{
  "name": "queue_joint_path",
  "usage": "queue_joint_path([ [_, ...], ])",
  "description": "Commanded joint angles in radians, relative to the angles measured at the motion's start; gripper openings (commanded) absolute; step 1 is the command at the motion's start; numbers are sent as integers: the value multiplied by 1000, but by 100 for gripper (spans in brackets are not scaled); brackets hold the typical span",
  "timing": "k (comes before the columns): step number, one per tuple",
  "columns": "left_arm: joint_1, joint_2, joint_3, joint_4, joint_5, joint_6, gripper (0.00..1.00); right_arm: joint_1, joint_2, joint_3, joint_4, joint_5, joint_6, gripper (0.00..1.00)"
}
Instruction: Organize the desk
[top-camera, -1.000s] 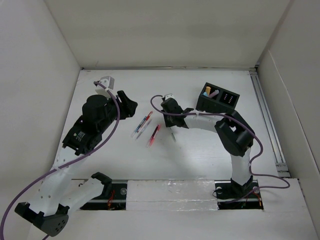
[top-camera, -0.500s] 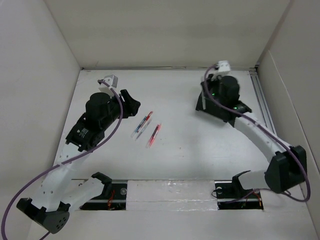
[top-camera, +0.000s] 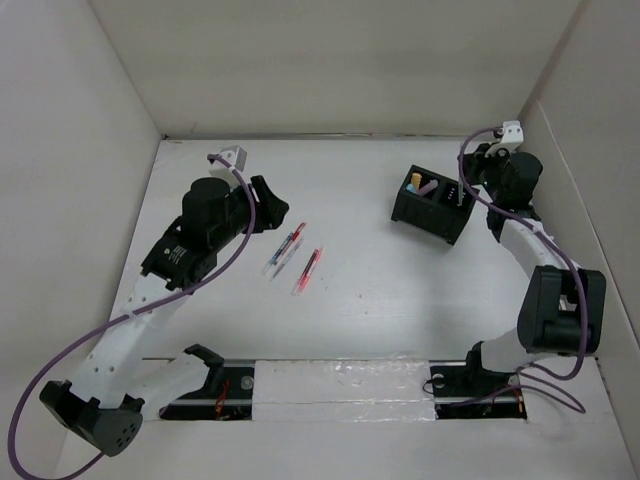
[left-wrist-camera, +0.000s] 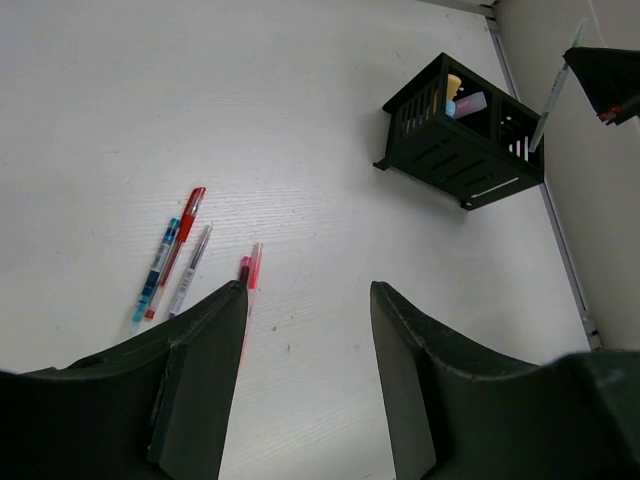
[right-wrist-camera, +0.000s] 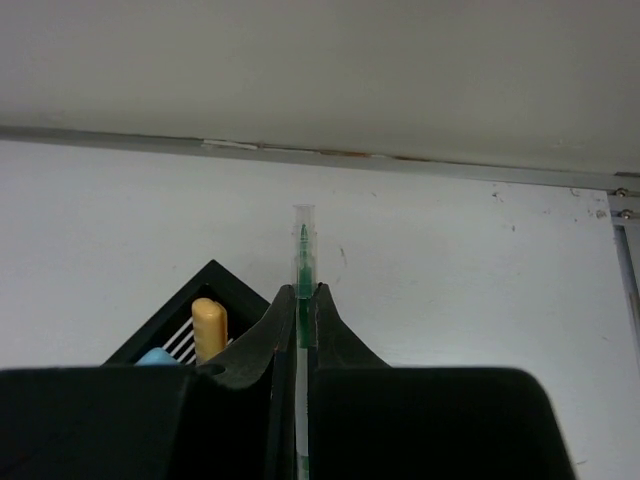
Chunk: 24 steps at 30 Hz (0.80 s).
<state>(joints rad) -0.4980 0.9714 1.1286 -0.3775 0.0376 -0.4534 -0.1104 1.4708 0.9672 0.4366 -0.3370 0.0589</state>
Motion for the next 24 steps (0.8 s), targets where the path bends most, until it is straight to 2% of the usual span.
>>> queue_joint_path([
  [1, -4, -2, 43, 34, 12, 2, 49, -26, 26, 22, 152, -108, -17, 0],
  [10, -4, 9, 36, 25, 1, -5, 50, -48, 124, -10, 228, -158, -34, 0],
  [14, -4, 15, 23, 40, -2, -11, 50, -38, 100, -77, 244, -136, -31, 0],
  [17, -4, 18, 23, 51, -4, -14, 55, -38, 51, -114, 226, -96, -33, 17],
  [18, -4, 15, 23, 51, -4, -16, 57, -38, 40, -116, 217, -93, -36, 32],
  [20, -4, 12, 25, 55, -7, -16, 61, -38, 8, -104, 170, -94, -47, 49],
  [23, -4, 3, 26, 58, -13, -16, 65, -20, -47, -56, 78, -77, -108, 61],
  [24, -4, 1, 28, 58, -16, -14, 66, -20, -62, -29, 50, -70, -117, 62],
])
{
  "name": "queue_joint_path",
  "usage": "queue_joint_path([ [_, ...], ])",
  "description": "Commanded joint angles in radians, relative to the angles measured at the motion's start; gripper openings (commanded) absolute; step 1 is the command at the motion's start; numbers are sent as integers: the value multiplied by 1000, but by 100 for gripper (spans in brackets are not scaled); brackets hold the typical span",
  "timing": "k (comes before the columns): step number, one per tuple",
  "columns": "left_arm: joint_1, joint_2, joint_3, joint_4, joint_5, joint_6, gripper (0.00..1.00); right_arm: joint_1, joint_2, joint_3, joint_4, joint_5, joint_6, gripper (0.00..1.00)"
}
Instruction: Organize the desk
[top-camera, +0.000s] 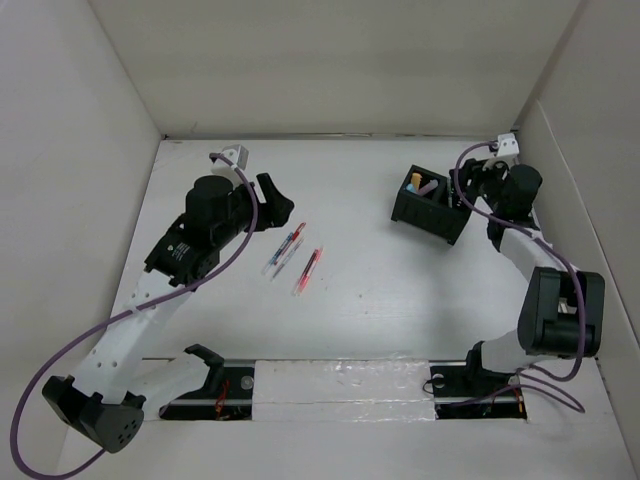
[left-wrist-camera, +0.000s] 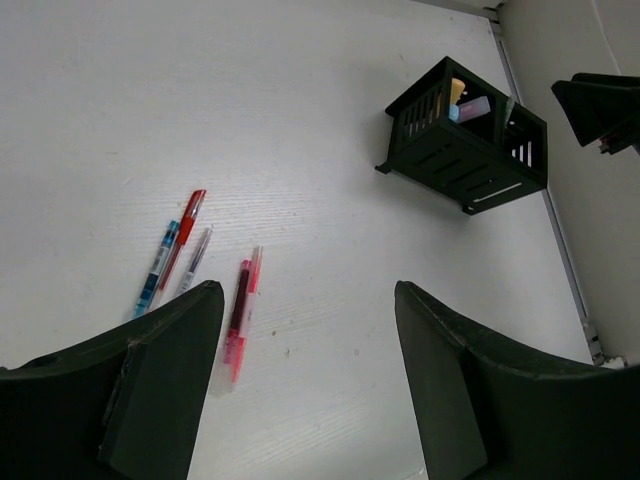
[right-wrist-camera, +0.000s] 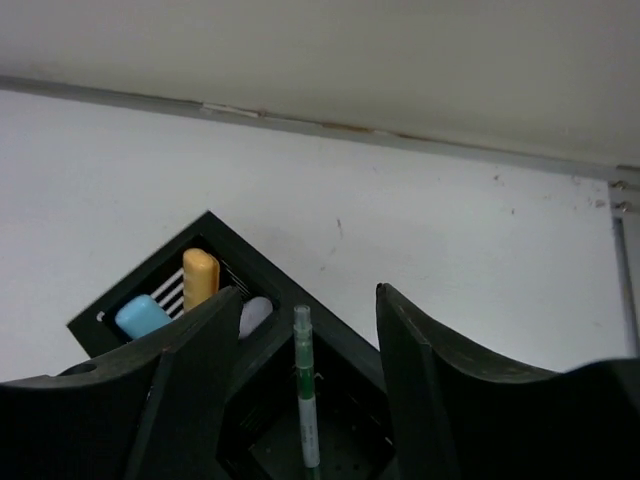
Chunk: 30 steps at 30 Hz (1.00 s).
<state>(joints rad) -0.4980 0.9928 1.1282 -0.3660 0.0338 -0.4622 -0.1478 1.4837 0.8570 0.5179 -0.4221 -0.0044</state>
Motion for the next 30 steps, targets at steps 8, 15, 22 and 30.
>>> queue_joint_path([
  [8, -4, -65, 15, 30, -75, 0, 60, 406, -192, 145, -312, 239, -169, 7],
  [15, -4, -134, -28, 9, -89, 2, 12, 776, -62, 126, -366, 460, 33, 22],
  [22, -4, -244, -105, -24, -113, -18, 11, 967, 209, 298, -498, 592, 164, 48],
  [30, -4, -273, -104, -60, -100, 8, 30, 1019, 348, 358, -559, 663, 348, 41],
])
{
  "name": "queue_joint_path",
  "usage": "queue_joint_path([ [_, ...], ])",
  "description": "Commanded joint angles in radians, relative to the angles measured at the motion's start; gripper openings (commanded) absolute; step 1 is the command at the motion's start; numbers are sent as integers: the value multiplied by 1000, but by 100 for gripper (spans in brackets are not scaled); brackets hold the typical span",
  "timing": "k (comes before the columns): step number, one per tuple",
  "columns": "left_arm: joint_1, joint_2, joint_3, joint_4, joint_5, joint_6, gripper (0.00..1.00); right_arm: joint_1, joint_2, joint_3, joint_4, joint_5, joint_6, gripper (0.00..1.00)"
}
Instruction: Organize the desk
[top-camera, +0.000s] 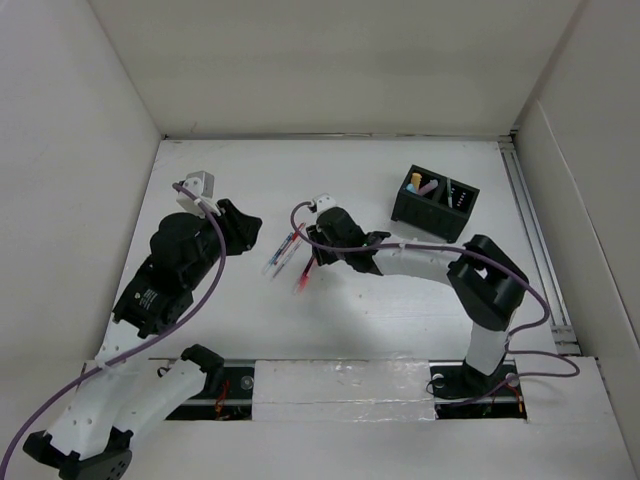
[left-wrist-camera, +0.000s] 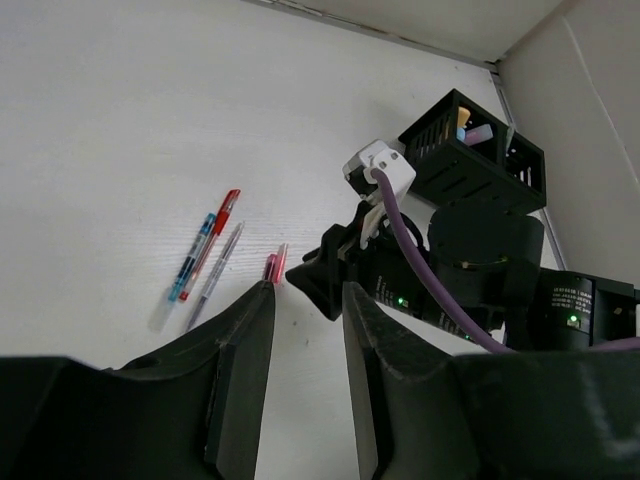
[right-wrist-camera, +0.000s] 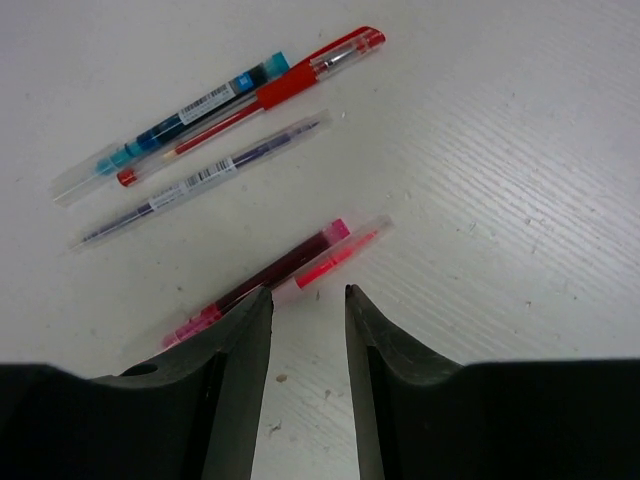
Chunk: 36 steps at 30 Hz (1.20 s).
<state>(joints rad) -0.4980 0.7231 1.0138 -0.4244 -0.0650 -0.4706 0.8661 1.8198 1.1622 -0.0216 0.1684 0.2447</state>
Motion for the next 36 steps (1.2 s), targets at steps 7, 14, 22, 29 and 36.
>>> queue_joint_path([
  [7, -4, 7, -10, 12, 40, 39, 32, 25, 81, 83, -55, 70, 169, 38],
  [14, -4, 1, -47, 33, 59, 36, 32, 25, 127, 111, -66, 48, 202, 38],
  [22, -4, -7, -40, 22, 56, 43, 32, 25, 124, 96, -83, 52, 223, 34],
  [29, -4, -7, -40, 19, 51, 41, 32, 25, 127, 82, -126, 77, 222, 28],
  [36, -4, -4, -40, 19, 47, 41, 32, 16, 102, 62, -178, 121, 217, 27],
])
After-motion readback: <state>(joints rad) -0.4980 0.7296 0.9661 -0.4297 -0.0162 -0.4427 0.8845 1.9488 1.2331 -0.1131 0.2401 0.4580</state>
